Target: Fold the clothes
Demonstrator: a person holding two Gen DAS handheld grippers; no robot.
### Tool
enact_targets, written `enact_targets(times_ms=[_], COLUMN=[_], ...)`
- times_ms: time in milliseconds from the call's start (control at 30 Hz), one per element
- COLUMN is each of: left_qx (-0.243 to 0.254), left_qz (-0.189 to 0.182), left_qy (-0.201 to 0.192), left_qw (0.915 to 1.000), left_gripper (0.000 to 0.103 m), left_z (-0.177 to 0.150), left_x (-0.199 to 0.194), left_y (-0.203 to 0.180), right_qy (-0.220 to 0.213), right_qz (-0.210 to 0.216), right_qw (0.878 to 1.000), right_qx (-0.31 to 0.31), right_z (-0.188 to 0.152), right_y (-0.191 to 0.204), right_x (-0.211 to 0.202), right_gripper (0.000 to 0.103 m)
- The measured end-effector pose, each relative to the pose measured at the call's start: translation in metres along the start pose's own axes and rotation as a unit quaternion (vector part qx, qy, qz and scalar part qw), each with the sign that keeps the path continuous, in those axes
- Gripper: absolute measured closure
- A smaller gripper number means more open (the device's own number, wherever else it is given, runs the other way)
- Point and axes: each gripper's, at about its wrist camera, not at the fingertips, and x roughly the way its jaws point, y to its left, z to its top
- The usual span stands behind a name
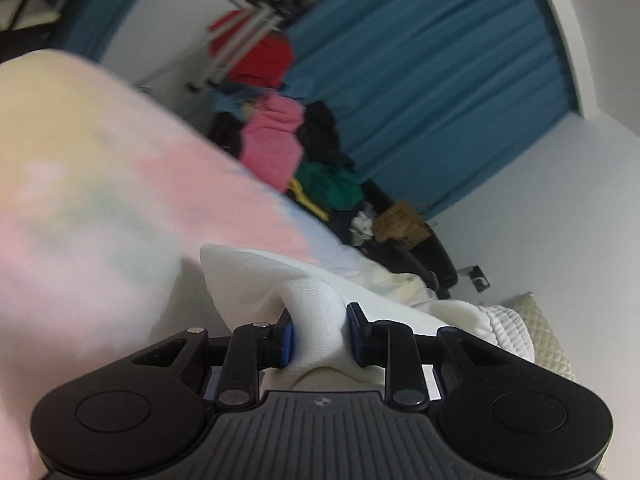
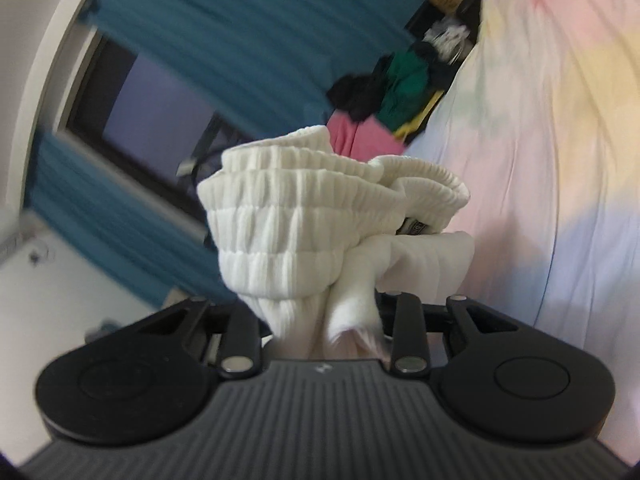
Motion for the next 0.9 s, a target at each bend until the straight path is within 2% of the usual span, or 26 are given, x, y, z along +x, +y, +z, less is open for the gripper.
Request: enact_targets(times_ms=[100, 200, 367, 467, 533, 633, 733, 800, 867, 900], left_qx=[0.007, 0.009, 0.023, 0.035, 0.049, 0.060, 0.113, 0.127, 0.118, 0.119], left_qz=[-0.012, -0.017, -0.022, -0.011, -0.012, -0.027, -0.003, 0.011, 0.013, 0.015], left_qy=[0.001, 0.011, 0.040, 0.073, 0.085, 0.101, 0.124, 0.136, 0.134, 0.133], left_qw=[0.9999, 0.9998, 0.9987, 0.9967, 0.9951, 0.9927, 0.9858, 0.9824, 0.9839, 0.9837], left_gripper=[0.076, 0.076, 0.076, 0.076, 0.076, 0.075, 0.074, 0.068, 0.058, 0.058], left_z=[0.019, 0.032, 0.022, 0.001, -0.014, -0.036, -0.060, -0.075, -0.081, -0.082], left_x=[0.065, 0.139, 0.257, 0.315, 0.335, 0.338, 0.338, 0.333, 0.331, 0.330], left_y=[-0.042, -0.073, -0.085, -0.069, -0.055, -0.026, -0.011, 0.004, 0.013, 0.013], right_qy=[-0.026, -0.048, -0.068, -0.062, -0.054, -0.046, -0.038, -0.041, -0.043, -0.044], right_qz=[-0.010, -0.029, -0.059, -0.084, -0.091, -0.086, -0.095, -0.096, -0.105, -0.108], right_qw=[0.999, 0.998, 0.995, 0.993, 0.991, 0.991, 0.989, 0.988, 0.987, 0.987], right_qx=[0.029, 0.032, 0.048, 0.062, 0.079, 0.095, 0.102, 0.110, 0.110, 0.114], right_z=[0.056, 0.105, 0.143, 0.142, 0.132, 0.105, 0.074, 0.054, 0.041, 0.039], right_y=[-0.012, -0.028, -0.091, -0.138, -0.171, -0.209, -0.229, -0.243, -0.252, -0.253], right_x=[0.017, 0.038, 0.069, 0.087, 0.091, 0.079, 0.067, 0.062, 0.060, 0.059], right_gripper=[0.070, 0.070, 0.070, 0.070, 0.070, 0.069, 0.066, 0.059, 0.053, 0.053])
